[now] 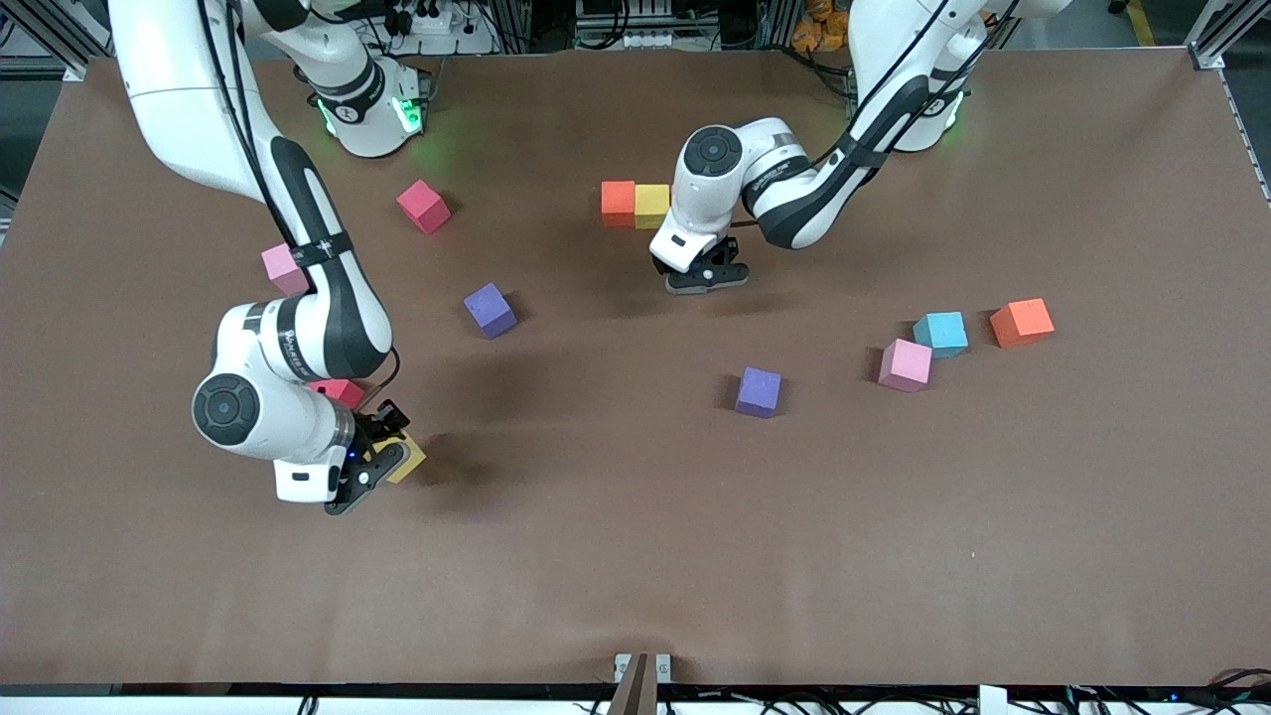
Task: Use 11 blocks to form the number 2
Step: 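Place the cyan cube beside green with the left gripper while the right gripper carries yellow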
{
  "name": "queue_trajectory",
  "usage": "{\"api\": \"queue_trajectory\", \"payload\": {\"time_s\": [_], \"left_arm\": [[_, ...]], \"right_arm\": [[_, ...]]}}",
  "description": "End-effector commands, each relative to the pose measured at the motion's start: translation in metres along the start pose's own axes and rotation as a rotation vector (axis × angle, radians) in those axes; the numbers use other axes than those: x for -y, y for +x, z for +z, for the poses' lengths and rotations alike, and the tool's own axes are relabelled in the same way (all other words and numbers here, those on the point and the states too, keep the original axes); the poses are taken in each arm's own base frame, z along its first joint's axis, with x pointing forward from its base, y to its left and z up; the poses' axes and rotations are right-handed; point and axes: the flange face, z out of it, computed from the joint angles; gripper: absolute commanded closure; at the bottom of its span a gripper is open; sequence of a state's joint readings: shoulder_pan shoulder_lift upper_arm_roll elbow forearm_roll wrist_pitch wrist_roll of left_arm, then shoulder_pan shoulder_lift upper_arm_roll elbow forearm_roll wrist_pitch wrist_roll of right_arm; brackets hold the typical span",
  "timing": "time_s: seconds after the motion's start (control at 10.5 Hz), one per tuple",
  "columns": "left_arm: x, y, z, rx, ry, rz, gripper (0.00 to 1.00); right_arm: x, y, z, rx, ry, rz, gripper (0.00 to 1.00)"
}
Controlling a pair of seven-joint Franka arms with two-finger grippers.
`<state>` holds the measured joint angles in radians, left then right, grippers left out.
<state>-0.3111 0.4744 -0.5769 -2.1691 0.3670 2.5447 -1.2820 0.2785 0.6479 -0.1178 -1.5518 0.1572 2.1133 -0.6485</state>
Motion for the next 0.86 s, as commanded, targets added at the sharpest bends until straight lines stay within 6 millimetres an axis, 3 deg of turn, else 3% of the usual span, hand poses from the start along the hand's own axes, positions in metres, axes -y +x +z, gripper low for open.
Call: {"api": "queue_trajectory", "payload": {"time_s": [0.0, 0.1, 0.29, 0.57, 0.76], "left_arm": [[0.000, -0.004, 0.002, -0.015, 0.002, -0.003, 0.94], [-0.001, -0.006, 0.002, -0.015, 0.002, 0.002, 0.91], [-0.001, -0.004, 0.002, -0.018, 0.001, -0.005, 0.00], [-0.001, 0.000, -0.002, -0.034, -0.001, -0.034, 0.00], [-0.002, 0.004, -0.014, -0.054, -0.014, -0.062, 0.00]], "right_arm": [[-0.001, -0.002, -0.005, -0.010, 0.020, -0.011, 1.00], [-0.001, -0.001, -0.005, -0.011, 0.019, -0.011, 1.00], [-0.001, -0.001, -0.005, -0.011, 0.019, -0.011, 1.00], [-0.001, -0.001, -0.005, -0.011, 0.019, -0.011, 1.00], [-0.001, -0.001, -0.005, -0.011, 0.019, -0.011, 1.00]]}}
